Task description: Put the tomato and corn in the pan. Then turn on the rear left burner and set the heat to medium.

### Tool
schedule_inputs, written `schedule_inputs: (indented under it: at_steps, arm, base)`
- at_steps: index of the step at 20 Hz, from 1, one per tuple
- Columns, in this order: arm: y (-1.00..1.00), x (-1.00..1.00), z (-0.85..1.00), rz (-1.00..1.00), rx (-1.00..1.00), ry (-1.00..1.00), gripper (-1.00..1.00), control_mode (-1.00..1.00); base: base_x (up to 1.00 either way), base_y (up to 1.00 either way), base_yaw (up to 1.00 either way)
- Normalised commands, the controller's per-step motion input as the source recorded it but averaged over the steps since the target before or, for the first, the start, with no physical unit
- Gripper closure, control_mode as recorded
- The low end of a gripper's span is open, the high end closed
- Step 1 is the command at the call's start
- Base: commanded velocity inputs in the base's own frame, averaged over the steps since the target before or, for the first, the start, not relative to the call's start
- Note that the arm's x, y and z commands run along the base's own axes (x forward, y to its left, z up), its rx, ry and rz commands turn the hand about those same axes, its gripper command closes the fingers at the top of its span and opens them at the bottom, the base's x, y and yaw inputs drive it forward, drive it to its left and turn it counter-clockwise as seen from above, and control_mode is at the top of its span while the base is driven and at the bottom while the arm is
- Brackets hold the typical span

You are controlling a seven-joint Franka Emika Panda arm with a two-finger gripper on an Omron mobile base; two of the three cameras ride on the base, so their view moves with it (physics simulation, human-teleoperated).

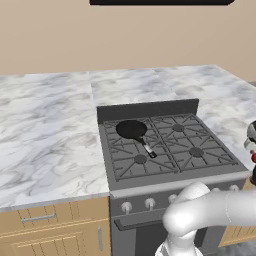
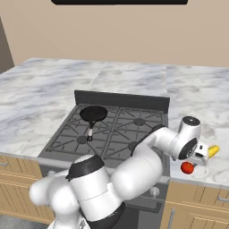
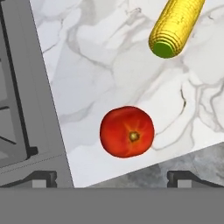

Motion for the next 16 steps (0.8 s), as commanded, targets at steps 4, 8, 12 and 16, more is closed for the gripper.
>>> schedule_inputs:
  at_steps: [4, 8, 12, 16]
  arm:
    - [0.0, 0.06, -0.3, -0.04, 0.0, 0.0, -1.0, -1.0]
    - [0.0, 0.22, -0.11, -0.05, 0.0, 0.0, -1.0, -1.0]
    - [-0.02, 0.22, 0.0, -0.07, 0.0, 0.0, -1.0, -1.0]
    - [-0.14, 0.13, 0.0, -0.08, 0.0, 0.0, -1.0, -1.0]
  base:
    - [0.0, 0.0, 0.0]
    - [0.0, 0.0, 0.0]
    - [0.0, 0.0, 0.0]
    - [0.0, 0.0, 0.0]
